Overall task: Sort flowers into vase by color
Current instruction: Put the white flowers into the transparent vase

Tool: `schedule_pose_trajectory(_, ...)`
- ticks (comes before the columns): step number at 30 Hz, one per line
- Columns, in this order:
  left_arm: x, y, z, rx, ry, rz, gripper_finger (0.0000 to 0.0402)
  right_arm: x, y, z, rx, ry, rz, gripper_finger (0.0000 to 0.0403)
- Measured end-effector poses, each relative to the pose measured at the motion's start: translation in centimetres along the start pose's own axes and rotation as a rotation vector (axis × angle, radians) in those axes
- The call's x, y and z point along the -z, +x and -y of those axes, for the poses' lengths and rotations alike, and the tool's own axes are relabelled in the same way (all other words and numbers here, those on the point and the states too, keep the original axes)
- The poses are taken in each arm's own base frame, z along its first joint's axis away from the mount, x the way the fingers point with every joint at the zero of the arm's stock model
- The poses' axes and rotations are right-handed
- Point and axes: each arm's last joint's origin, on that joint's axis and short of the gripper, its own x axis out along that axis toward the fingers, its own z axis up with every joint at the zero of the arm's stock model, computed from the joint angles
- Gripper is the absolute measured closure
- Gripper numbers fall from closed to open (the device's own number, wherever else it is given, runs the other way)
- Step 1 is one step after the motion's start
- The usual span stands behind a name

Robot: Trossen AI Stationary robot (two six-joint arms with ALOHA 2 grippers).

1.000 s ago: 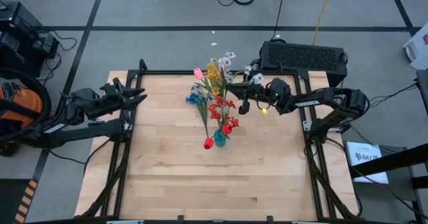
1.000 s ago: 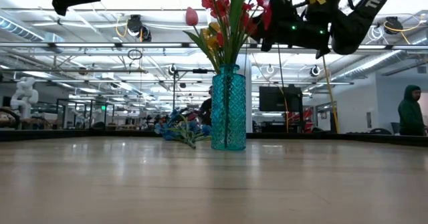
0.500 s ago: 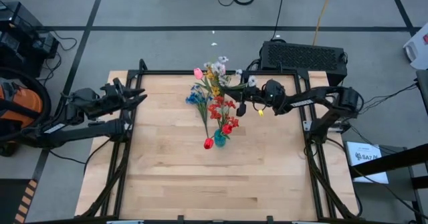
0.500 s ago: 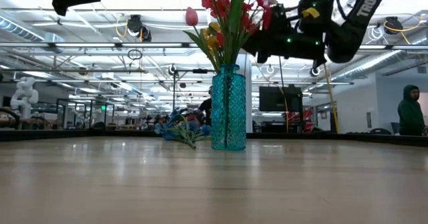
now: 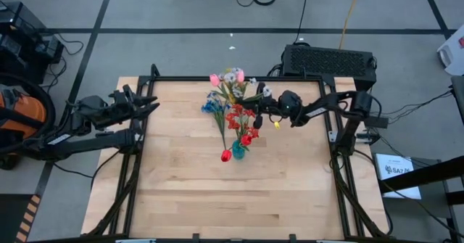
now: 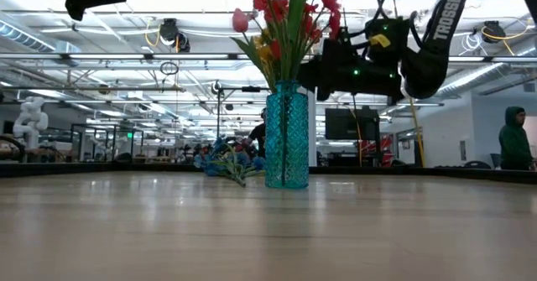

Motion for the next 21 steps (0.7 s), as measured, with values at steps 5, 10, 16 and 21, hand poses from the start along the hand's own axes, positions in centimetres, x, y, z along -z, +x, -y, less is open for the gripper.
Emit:
schedule_pose_trajectory(5,0.0,0.0,0.0,-0.01,-0.001,0.001,0.0272,1.4,0.0,0.0,-0.002,0.061,-0.048,0.0402)
schedule_pose_trajectory(10,0.0,0.0,0.0,-0.011,-0.001,0.001,0.0272,1.8,0.0,0.1,0.001,0.087,-0.07,0.0391)
schedule_pose_trajectory(16,0.0,0.0,0.0,-0.013,-0.001,0.002,0.0272,1.8,0.0,0.1,0.003,0.151,-0.069,0.0381)
schedule_pose_trajectory(21,0.0,0.0,0.0,-0.013,-0.001,0.002,0.0272,1.8,0.0,0.1,0.005,0.211,-0.069,0.0379)
